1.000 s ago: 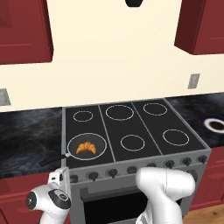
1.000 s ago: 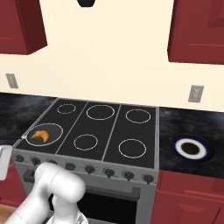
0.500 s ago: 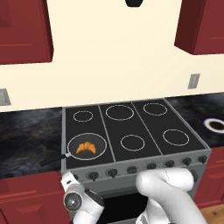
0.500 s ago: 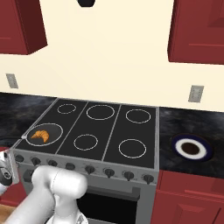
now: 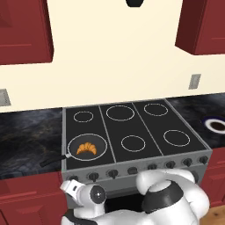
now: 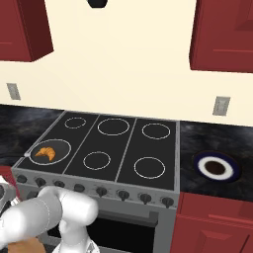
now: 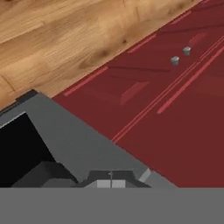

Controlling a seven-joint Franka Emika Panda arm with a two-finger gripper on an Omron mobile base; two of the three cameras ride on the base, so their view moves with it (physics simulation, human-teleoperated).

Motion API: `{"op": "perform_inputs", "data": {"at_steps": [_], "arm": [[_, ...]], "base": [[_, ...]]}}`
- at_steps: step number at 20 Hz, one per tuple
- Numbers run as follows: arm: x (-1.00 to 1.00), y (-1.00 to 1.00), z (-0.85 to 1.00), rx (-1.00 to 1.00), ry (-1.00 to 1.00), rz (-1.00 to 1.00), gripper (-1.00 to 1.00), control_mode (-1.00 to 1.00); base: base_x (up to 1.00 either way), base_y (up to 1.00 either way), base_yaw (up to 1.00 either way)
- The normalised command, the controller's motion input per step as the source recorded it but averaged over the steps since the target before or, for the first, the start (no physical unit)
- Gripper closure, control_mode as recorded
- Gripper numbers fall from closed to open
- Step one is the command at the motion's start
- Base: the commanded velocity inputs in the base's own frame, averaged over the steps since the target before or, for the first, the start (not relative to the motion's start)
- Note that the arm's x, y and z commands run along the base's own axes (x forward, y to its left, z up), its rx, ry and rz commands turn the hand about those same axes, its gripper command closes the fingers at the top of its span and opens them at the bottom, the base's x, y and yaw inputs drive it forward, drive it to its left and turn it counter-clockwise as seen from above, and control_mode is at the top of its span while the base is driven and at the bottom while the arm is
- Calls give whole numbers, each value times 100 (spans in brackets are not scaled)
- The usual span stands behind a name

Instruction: Pick the croissant and place it on the pan. Then turn on the stove to warm the croissant.

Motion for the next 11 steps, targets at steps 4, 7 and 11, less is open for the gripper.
{"op": "perform_inputs", "data": {"at_steps": [4, 7, 11], "arm": [[-26, 24, 97, 0, 9, 42, 100, -100], [-55, -12, 93, 0, 2, 37, 100, -100], [-61, -53, 81, 4, 1, 27, 100, -100]], "base": [[0, 0, 0], [0, 0, 0], [0, 0, 0]]}}
